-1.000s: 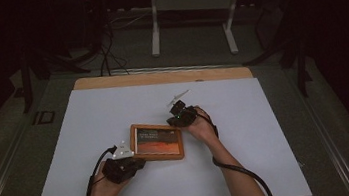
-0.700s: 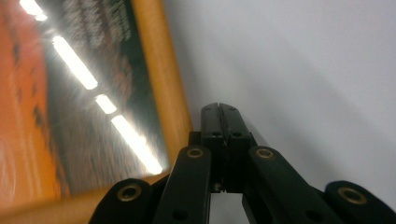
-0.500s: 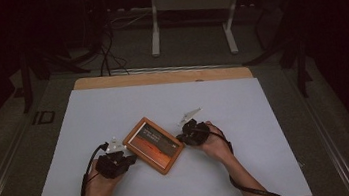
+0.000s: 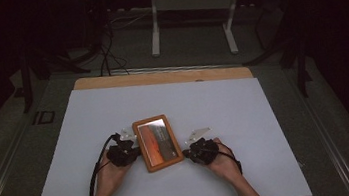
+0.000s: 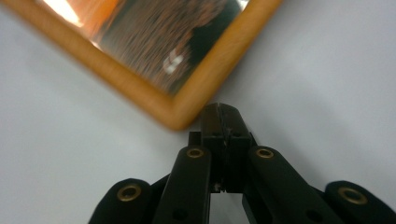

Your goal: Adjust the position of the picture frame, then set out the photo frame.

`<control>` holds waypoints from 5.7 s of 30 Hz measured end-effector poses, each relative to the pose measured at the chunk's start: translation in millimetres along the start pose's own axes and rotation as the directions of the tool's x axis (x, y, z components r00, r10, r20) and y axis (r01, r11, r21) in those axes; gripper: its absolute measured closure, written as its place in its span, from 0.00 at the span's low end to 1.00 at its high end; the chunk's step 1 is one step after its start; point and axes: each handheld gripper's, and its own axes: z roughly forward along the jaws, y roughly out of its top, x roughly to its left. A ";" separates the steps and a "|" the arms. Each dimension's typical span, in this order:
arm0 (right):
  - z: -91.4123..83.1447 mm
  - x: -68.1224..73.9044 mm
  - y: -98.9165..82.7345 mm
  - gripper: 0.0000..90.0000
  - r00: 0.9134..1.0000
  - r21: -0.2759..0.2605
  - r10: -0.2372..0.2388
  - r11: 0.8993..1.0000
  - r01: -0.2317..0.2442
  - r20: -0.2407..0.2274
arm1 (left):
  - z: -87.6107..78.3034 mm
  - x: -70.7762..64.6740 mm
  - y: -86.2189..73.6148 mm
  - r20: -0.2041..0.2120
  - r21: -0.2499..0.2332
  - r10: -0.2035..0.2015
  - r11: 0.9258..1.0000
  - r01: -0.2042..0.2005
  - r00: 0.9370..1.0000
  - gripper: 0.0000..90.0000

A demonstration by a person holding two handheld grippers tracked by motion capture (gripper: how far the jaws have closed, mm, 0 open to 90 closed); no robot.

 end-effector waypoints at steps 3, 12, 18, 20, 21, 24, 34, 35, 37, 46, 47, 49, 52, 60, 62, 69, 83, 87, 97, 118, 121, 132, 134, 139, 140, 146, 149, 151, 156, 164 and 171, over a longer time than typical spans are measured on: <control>-5.1 5.2 -6.5 0.99 1.000 0.000 -0.010 1.000 0.010 0.002 | 0.5 -4.1 6.4 0.026 -0.011 -0.014 1.000 0.015 1.000 1.00; -8.4 5.4 -6.2 0.95 1.000 -0.027 0.003 1.000 -0.003 -0.011 | -8.3 4.6 -1.8 -0.016 0.004 -0.039 0.999 0.039 0.999 0.99; -2.5 0.5 4.6 0.95 1.000 -0.048 0.025 0.999 -0.025 0.003 | -18.6 23.5 -8.7 -0.046 -0.031 -0.130 0.991 0.129 0.990 0.99; 2.9 0.5 8.8 0.98 0.999 -0.047 0.029 0.999 -0.028 0.014 | -21.8 24.9 -6.5 -0.066 -0.055 -0.141 0.989 0.138 0.988 0.99; 4.2 0.6 9.8 0.99 0.999 -0.041 0.029 0.999 -0.028 0.021 | -22.6 24.9 -5.1 -0.075 -0.064 -0.141 0.989 0.136 0.987 0.99; 5.9 0.8 10.2 1.00 0.999 -0.042 0.032 0.999 -0.032 0.014 | -21.2 24.6 -2.7 -0.086 -0.063 -0.139 0.989 0.134 0.987 0.99; -0.1 19.2 9.6 0.99 0.998 -0.032 -0.028 0.999 0.026 -0.064 | -11.9 27.9 11.4 -0.151 -0.019 -0.096 0.995 0.095 0.984 1.00; -1.1 19.2 9.4 0.99 0.997 -0.033 -0.028 0.999 0.025 -0.069 | -10.4 28.3 12.6 -0.154 -0.012 -0.088 0.996 0.087 0.984 1.00; -2.8 17.6 9.1 0.97 0.994 -0.050 -0.014 0.999 0.009 -0.108 | -8.0 28.6 15.3 -0.149 -0.009 -0.084 0.996 0.083 0.985 1.00; -4.3 14.6 8.0 0.97 0.990 -0.061 0.003 0.998 -0.012 -0.143 | 7.7 25.0 27.5 -0.165 0.024 -0.046 0.998 0.051 0.985 1.00; -4.6 14.6 7.9 0.97 0.990 -0.060 0.003 0.998 -0.012 -0.144 | 10.5 23.9 27.9 -0.163 0.030 -0.042 0.998 0.047 0.986 1.00; -5.1 14.3 7.2 0.96 0.989 -0.060 0.007 0.998 -0.016 -0.150 | 14.5 22.5 27.6 -0.169 0.041 -0.028 0.999 0.035 0.985 1.00; -4.9 13.8 6.5 0.95 0.989 -0.060 0.009 0.998 -0.018 -0.150 | 14.6 25.3 25.7 -0.145 0.033 -0.053 0.998 0.059 0.988 1.00; -9.2 9.0 4.1 0.86 0.992 -0.075 0.030 0.996 -0.040 -0.127 | 5.8 29.2 13.4 -0.099 -0.011 -0.087 0.996 0.086 0.991 0.93; -11.0 6.1 3.4 0.83 0.992 -0.088 0.038 0.995 -0.048 -0.121 | 4.0 30.9 9.5 -0.077 -0.040 -0.106 0.994 0.103 0.991 0.91; -16.4 -2.6 1.4 0.76 0.991 -0.126 0.085 0.987 -0.099 -0.106 | -6.8 31.5 5.4 -0.067 -0.100 -0.108 0.990 0.101 0.992 0.83; -18.5 -14.5 -0.7 0.65 0.986 -0.153 0.147 0.976 -0.157 -0.077 | -30.5 40.3 1.2 0.071 -0.188 -0.142 0.970 0.153 0.987 0.62; -18.1 -16.3 0.3 0.63 0.984 -0.161 0.157 0.973 -0.168 -0.081 | -32.9 40.0 2.1 0.112 -0.205 -0.142 0.965 0.163 0.983 0.59; -15.4 -17.5 4.4 0.59 0.982 -0.172 0.172 0.968 -0.184 -0.083 | -31.8 35.0 4.7 0.156 -0.203 -0.125 0.967 0.155 0.980 0.55; -5.1 -25.1 44.3 0.76 0.994 -0.265 0.096 0.958 -0.107 -0.054 | -40.9 20.6 3.6 0.147 -0.210 -0.056 0.974 0.087 0.987 0.54; -4.4 -29.9 48.9 0.77 0.994 -0.275 0.103 0.955 -0.112 -0.047 | -42.4 19.6 2.9 0.143 -0.211 -0.054 0.974 0.084 0.988 0.54; -2.3 -42.1 64.6 0.91 0.995 -0.309 0.097 0.947 -0.084 0.024 | -44.7 16.6 1.3 0.139 -0.204 -0.048 0.976 0.076 0.989 0.54; 0.5 -42.9 67.5 0.98 0.996 -0.308 0.090 0.948 -0.078 0.025 | -45.1 16.1 1.3 0.139 -0.207 -0.048 0.975 0.076 0.989 0.54; 13.1 -44.1 74.2 1.00 0.996 -0.280 0.084 0.957 -0.072 0.032 | -47.7 17.3 1.0 0.116 -0.221 -0.058 0.972 0.083 0.992 0.54; 15.5 -44.1 74.9 1.00 0.996 -0.274 0.085 0.959 -0.072 0.034 | -48.4 18.0 0.8 0.117 -0.224 -0.062 0.971 0.087 0.991 0.54; 23.7 -46.5 76.6 1.00 0.994 -0.262 0.101 0.961 -0.084 0.050 | -49.7 19.4 0.4 0.116 -0.224 -0.070 0.970 0.094 0.991 0.54; 24.5 -46.9 77.0 1.00 0.993 -0.263 0.104 0.961 -0.087 0.051 | -49.7 18.3 0.8 0.114 -0.223 -0.064 0.971 0.089 0.991 0.54; 25.2 -47.2 76.8 1.00 0.993 -0.262 0.105 0.961 -0.088 0.050 | -50.1 17.6 1.2 0.113 -0.225 -0.064 0.970 0.088 0.992 0.54; 25.4 -50.2 75.4 1.00 0.993 -0.260 0.109 0.961 -0.096 0.036 | -53.8 18.0 2.1 0.118 -0.236 -0.070 0.967 0.096 0.991 0.53; 25.6 -55.5 71.1 1.00 0.992 -0.257 0.122 0.960 -0.110 0.031 | -58.9 20.3 2.7 0.120 -0.247 -0.092 0.962 0.119 0.989 0.52; 28.0 -62.7 63.4 1.00 0.989 -0.232 0.140 0.964 -0.126 0.044 | -60.8 19.5 3.9 0.123 -0.254 -0.099 0.959 0.128 0.987 0.50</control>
